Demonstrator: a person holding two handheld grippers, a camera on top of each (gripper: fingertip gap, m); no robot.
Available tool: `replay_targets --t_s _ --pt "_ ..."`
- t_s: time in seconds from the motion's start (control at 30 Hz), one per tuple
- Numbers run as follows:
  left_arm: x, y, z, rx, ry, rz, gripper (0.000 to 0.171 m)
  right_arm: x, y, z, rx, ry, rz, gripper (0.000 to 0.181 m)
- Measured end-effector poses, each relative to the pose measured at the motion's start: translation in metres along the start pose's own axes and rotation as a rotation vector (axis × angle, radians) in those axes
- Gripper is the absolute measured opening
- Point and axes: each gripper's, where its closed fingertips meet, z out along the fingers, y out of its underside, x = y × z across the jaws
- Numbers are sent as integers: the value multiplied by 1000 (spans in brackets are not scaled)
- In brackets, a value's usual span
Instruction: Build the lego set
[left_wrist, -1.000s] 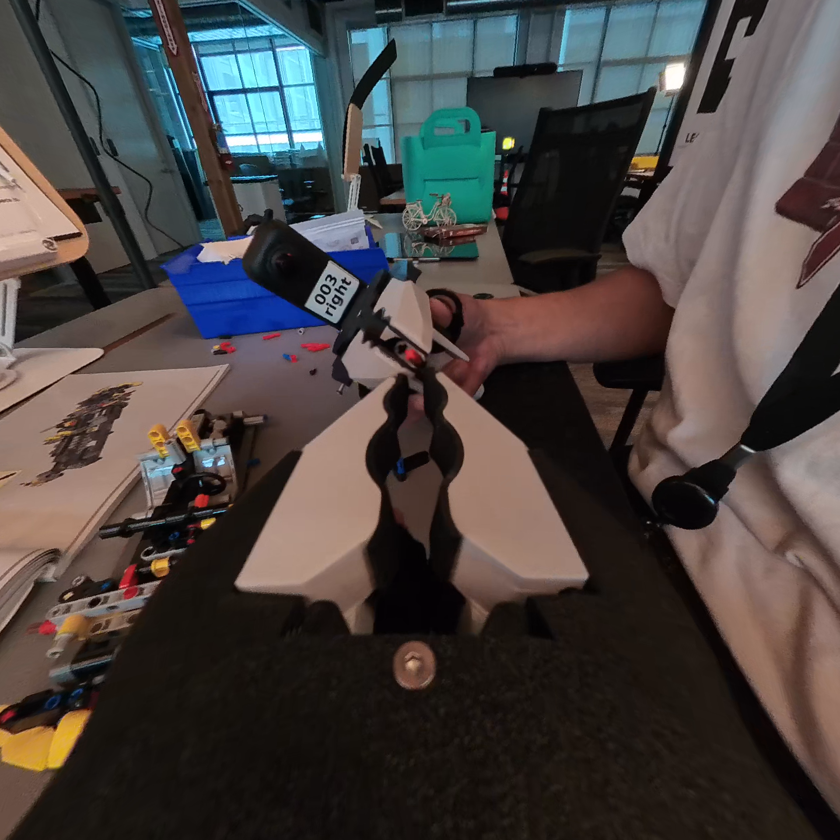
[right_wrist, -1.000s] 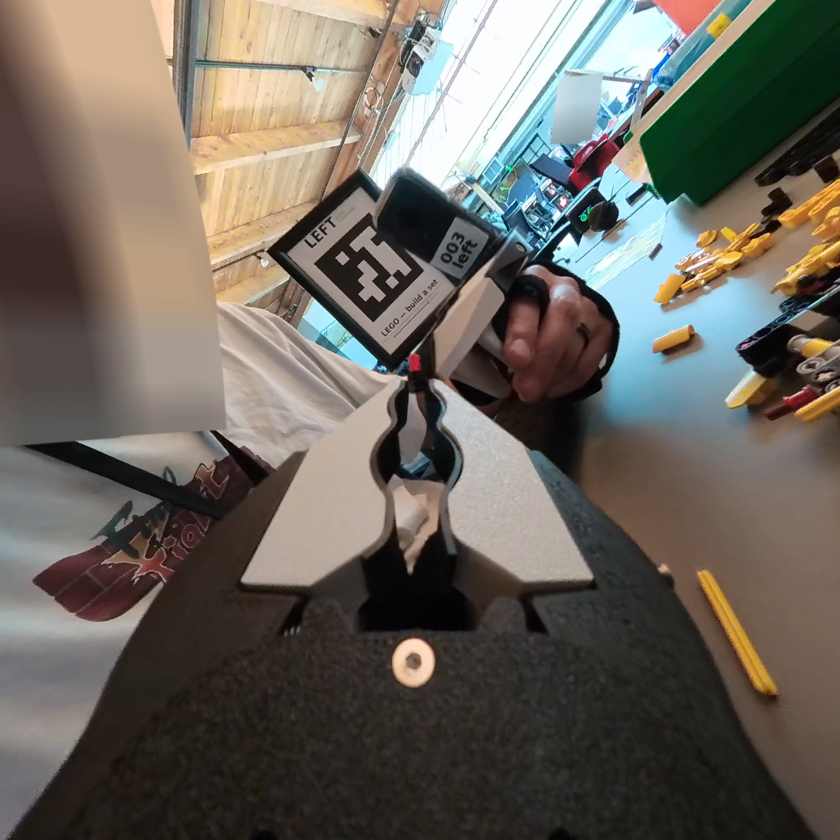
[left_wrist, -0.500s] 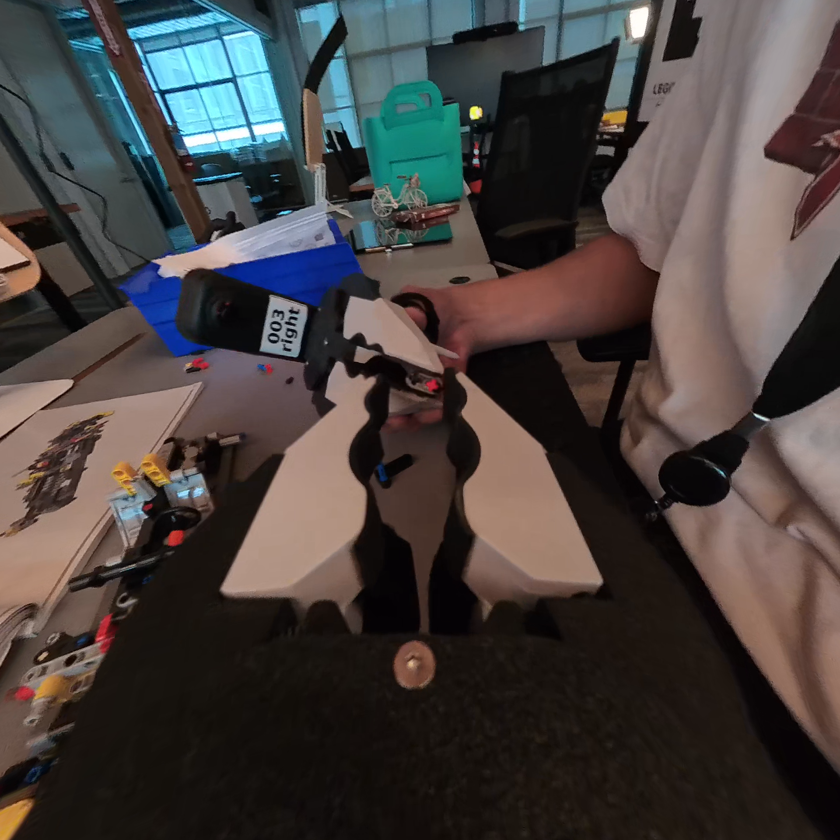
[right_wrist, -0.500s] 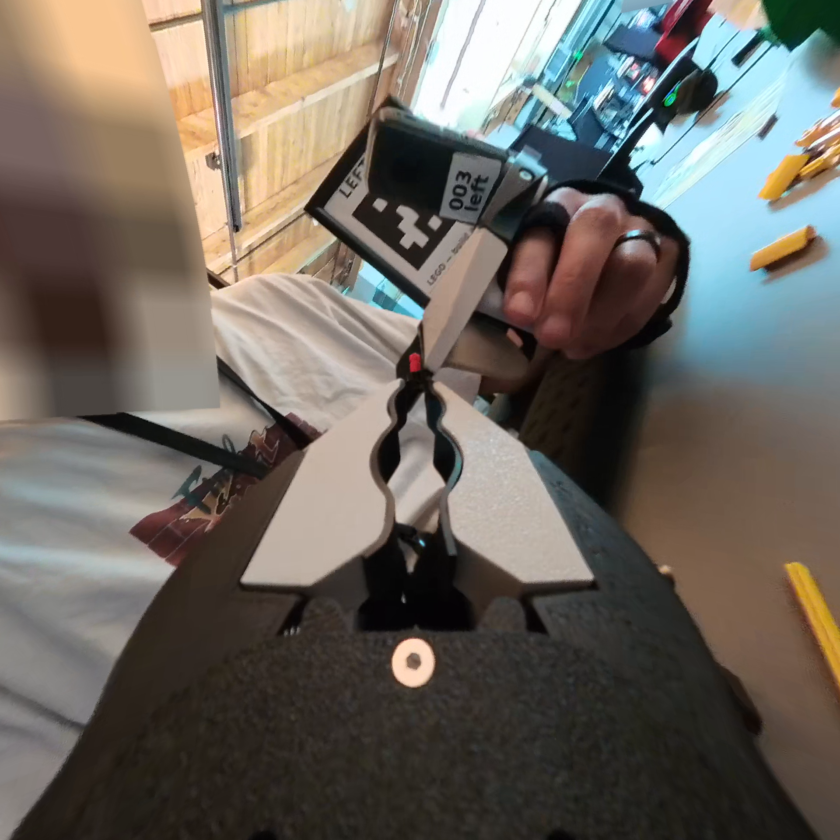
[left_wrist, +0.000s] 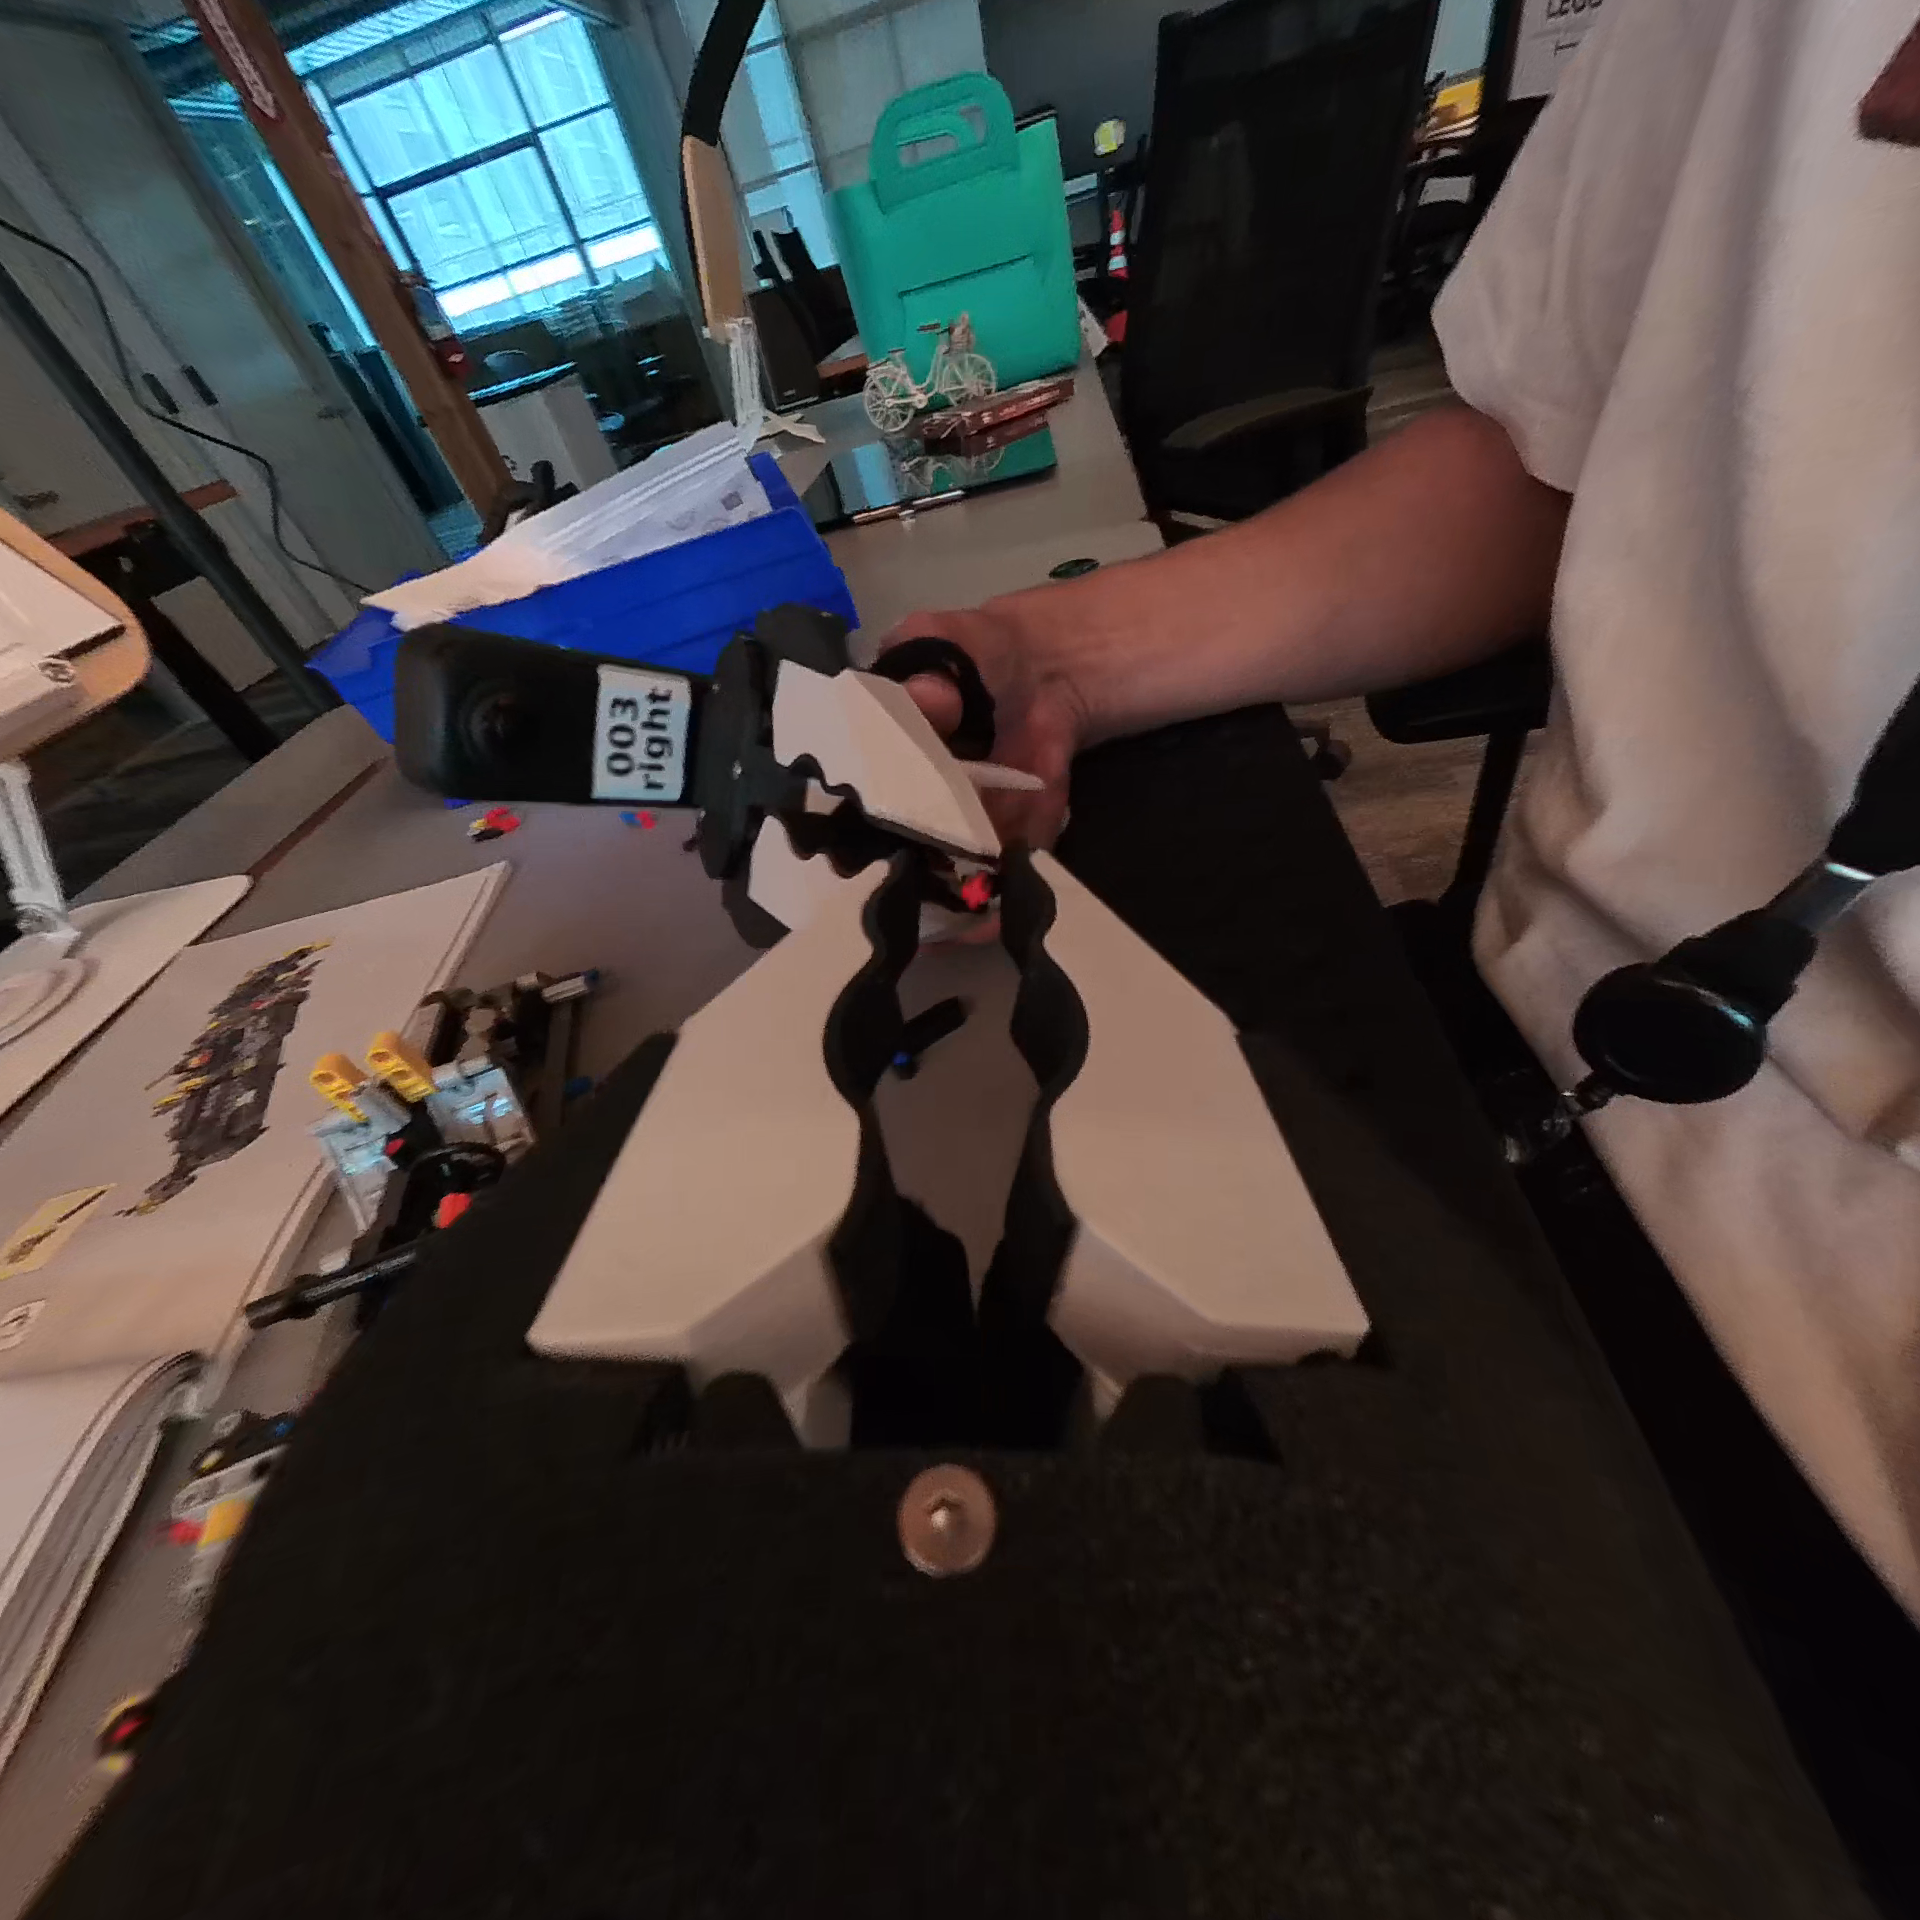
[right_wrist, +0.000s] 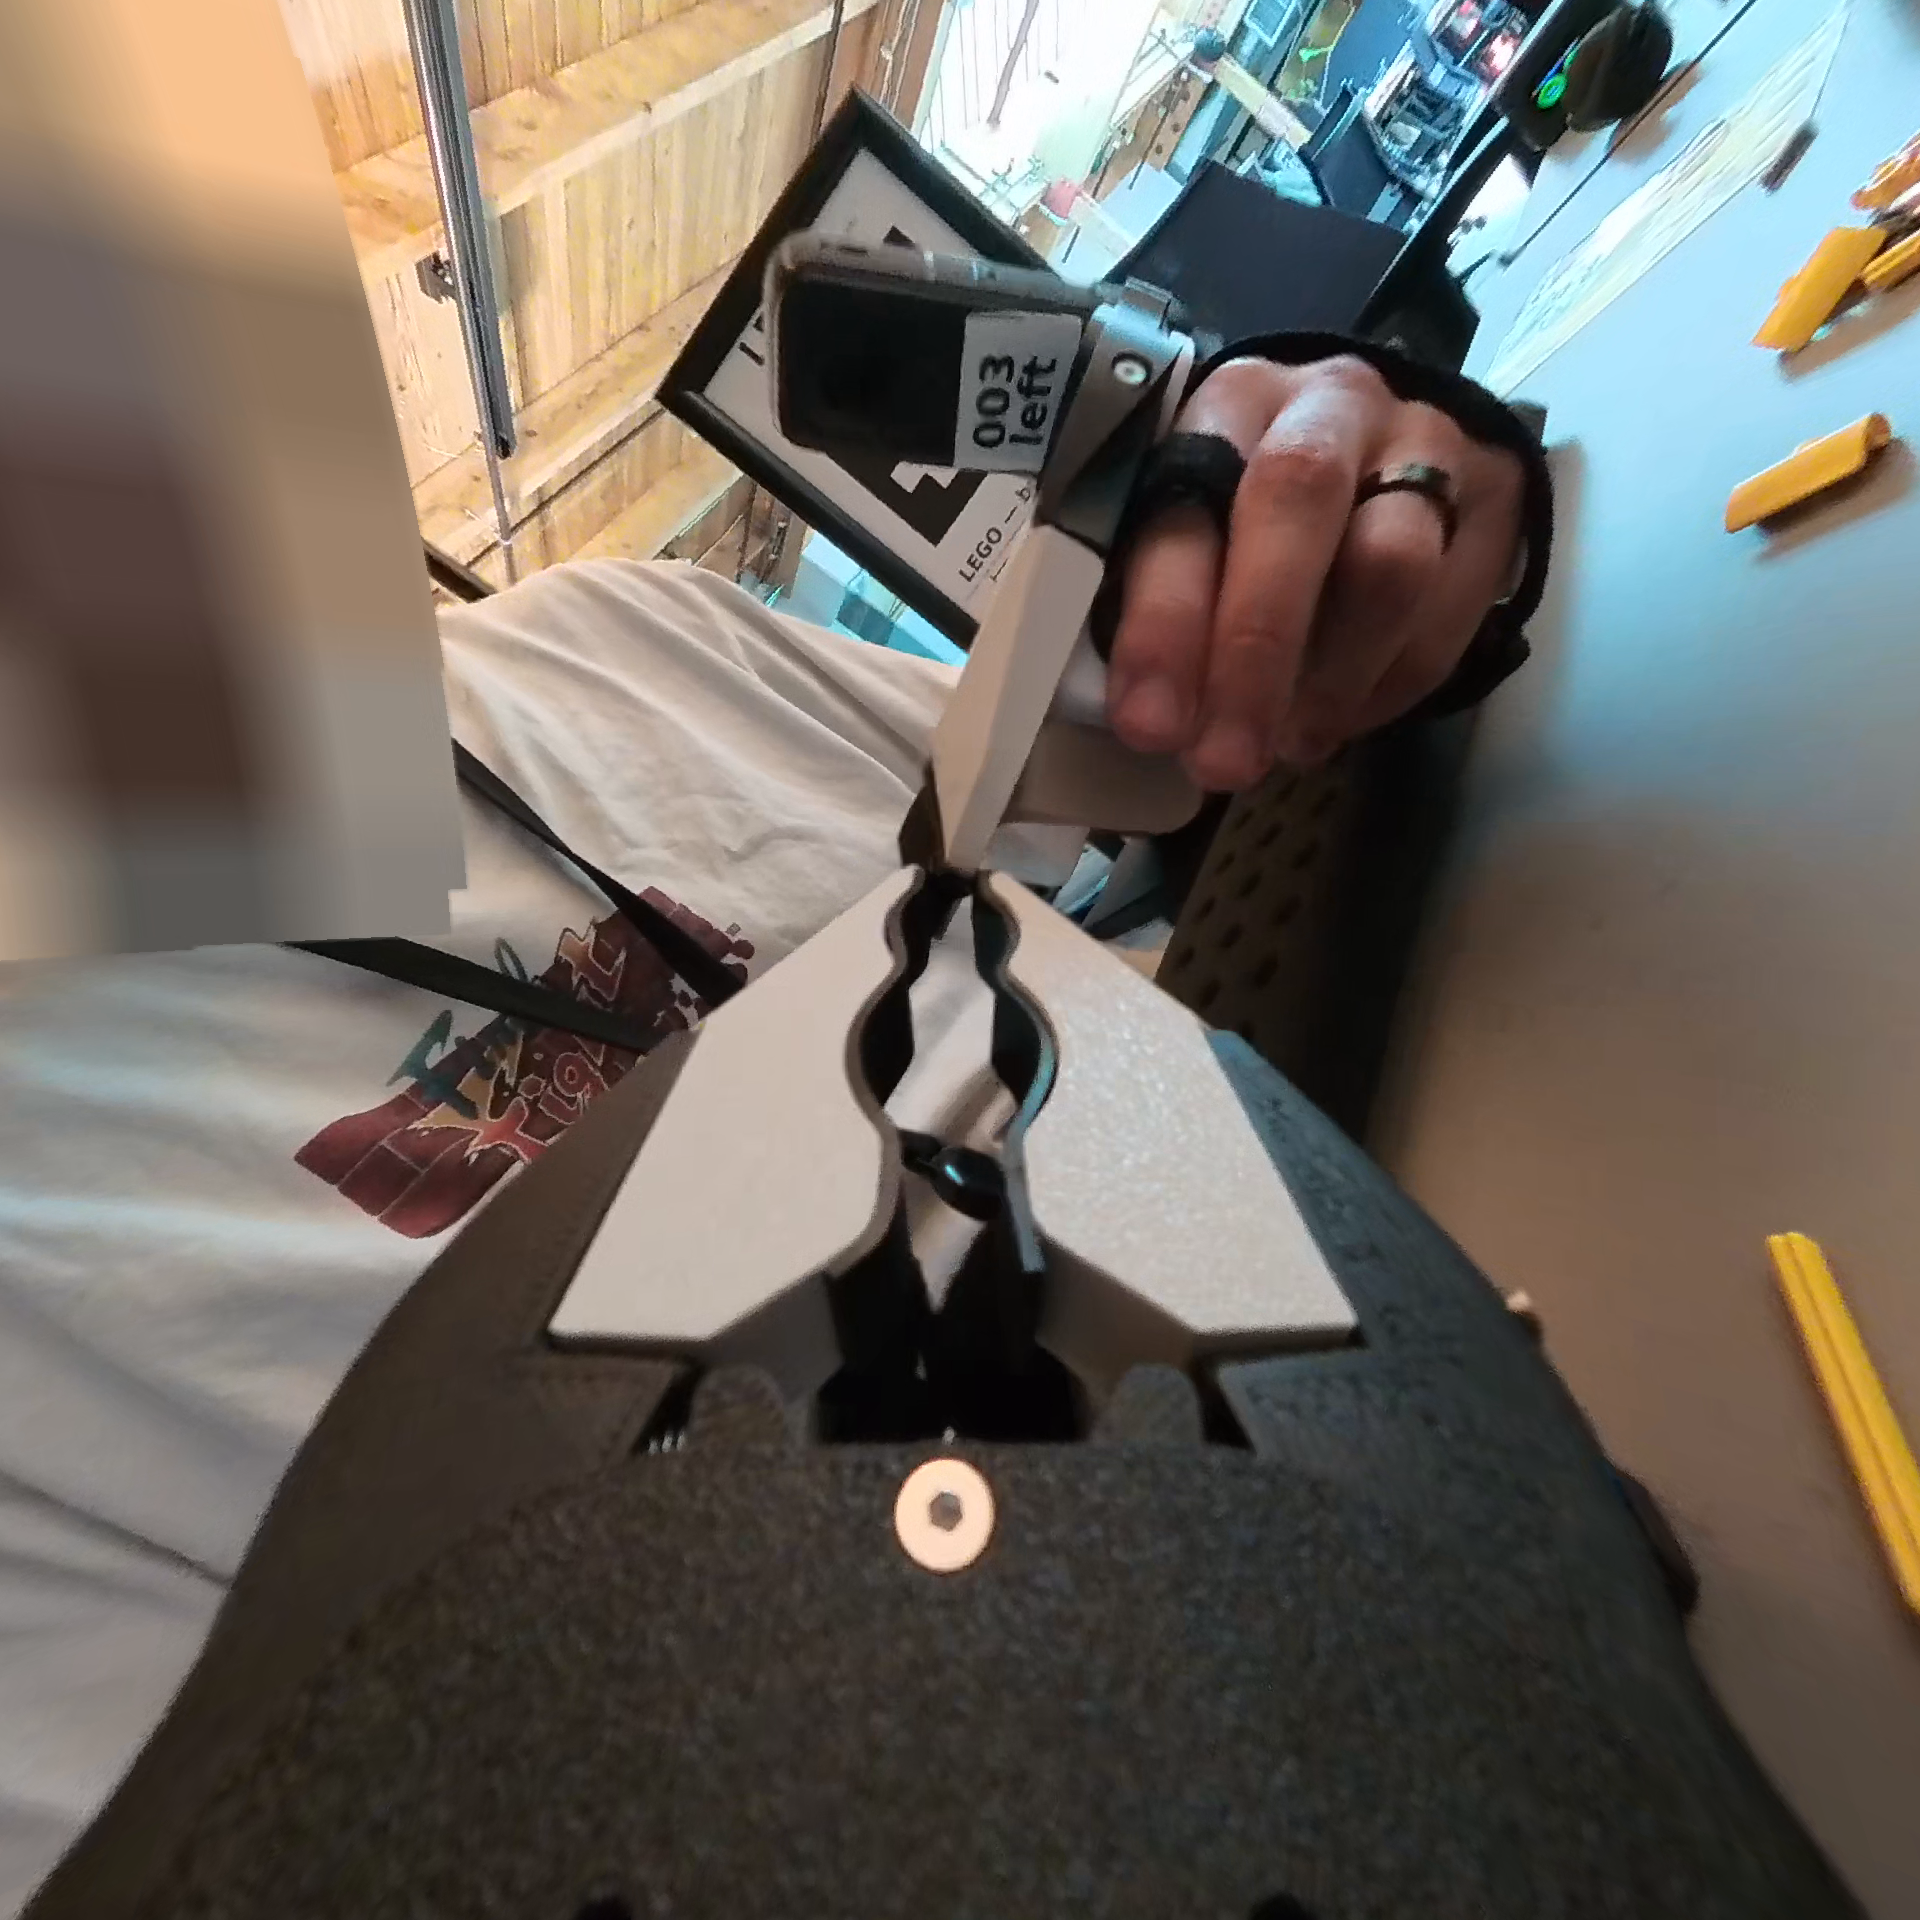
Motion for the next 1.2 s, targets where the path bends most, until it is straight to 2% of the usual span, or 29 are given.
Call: replay_targets --t_s 0.1,0.27,0.33,0.43,0.67,1.2 --pt "-20 6 -1 -43 -132 46 13 9 -13 -9 73 82 -39 7" --pt "-70 28 -14 -260 -517 270 12 38 -49 -44 284 497 -251 28" --pt "-81 36 -18 -344 -614 338 12 45 -53 -47 301 654 -341 30" --pt "-84 35 -19 -408 -702 466 12 51 -58 -35 326 755 -421 35" --pt "-84 41 -17 -501 -755 583 12 61 -61 -32 289 907 -520 21" --pt "-84 39 -13 -530 -791 689 12 61 -57 -33 256 923 -536 16"
